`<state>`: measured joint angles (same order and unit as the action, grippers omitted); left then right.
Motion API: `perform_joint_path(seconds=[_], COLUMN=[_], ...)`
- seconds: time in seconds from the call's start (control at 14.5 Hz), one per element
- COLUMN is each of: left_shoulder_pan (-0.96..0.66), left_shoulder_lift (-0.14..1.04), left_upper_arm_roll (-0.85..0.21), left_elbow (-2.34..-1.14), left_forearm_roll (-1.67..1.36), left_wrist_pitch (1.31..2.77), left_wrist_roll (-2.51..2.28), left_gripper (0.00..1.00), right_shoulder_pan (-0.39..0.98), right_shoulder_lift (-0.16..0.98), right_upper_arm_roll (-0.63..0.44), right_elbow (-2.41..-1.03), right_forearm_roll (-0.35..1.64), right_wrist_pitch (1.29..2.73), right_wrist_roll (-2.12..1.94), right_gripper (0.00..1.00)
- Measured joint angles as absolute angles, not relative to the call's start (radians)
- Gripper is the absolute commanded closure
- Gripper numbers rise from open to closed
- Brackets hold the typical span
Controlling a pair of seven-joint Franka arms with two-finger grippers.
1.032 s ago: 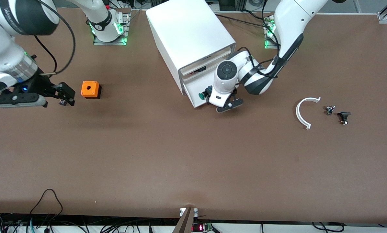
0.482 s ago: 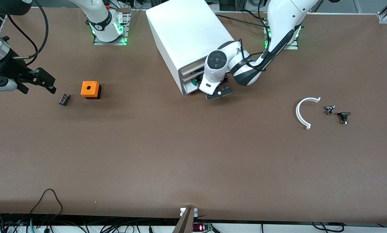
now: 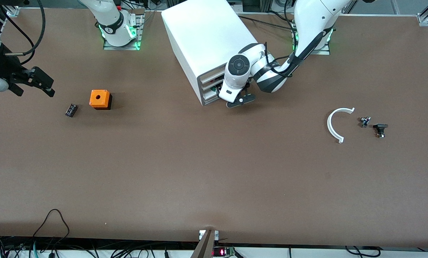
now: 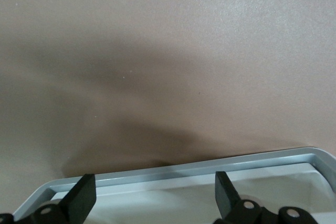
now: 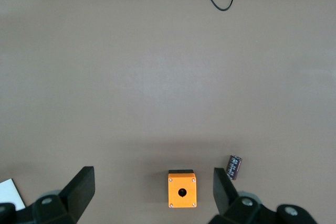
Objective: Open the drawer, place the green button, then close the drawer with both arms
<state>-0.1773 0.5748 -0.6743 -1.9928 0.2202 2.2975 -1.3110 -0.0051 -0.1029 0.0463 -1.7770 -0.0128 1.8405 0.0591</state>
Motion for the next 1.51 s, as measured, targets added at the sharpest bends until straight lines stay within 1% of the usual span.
perform_joint_path(seconds=[0.34, 0.62, 0.76, 0.89, 1.17, 1.31, 1.51], left_shoulder_pan=[-0.180, -0.180, -0.174, -0.153, -0.068, -0.013, 0.058], left_shoulder_lift=[0.578, 0.581, 0.580, 0.577, 0.564, 0.559, 0.547], left_upper_arm_roll=[-0.686, -0.689, -0.689, -0.689, -0.689, -0.688, -0.685], left_elbow=[-1.994, -1.994, -1.982, -1.930, -1.775, -1.722, -1.666], left_forearm_roll=[0.220, 0.220, 0.220, 0.220, 0.220, 0.221, 0.247], left_wrist_pitch=[2.297, 2.294, 2.264, 2.191, 2.042, 2.003, 1.987], left_wrist_roll=[-1.311, -1.311, -1.307, -1.268, -1.054, -0.925, -0.712], left_gripper=[0.00, 0.00, 0.00, 0.00, 0.00, 0.00, 0.00], right_shoulder_pan=[-0.007, -0.007, -0.007, -0.007, -0.008, -0.009, -0.012], right_shoulder_lift=[-0.103, -0.100, -0.096, -0.094, -0.091, -0.089, -0.081], right_upper_arm_roll=[0.056, 0.058, 0.059, 0.059, 0.059, 0.059, 0.059], right_elbow=[-1.724, -1.702, -1.698, -1.697, -1.675, -1.663, -1.645], right_forearm_roll=[-0.011, 0.041, 0.047, 0.047, 0.047, 0.047, 0.047], right_wrist_pitch=[1.762, 1.673, 1.648, 1.643, 1.639, 1.636, 1.635], right_wrist_roll=[0.059, 0.059, 0.058, 0.058, 0.057, 0.057, 0.057], right_gripper=[0.00, 0.00, 0.00, 0.00, 0.00, 0.00, 0.00])
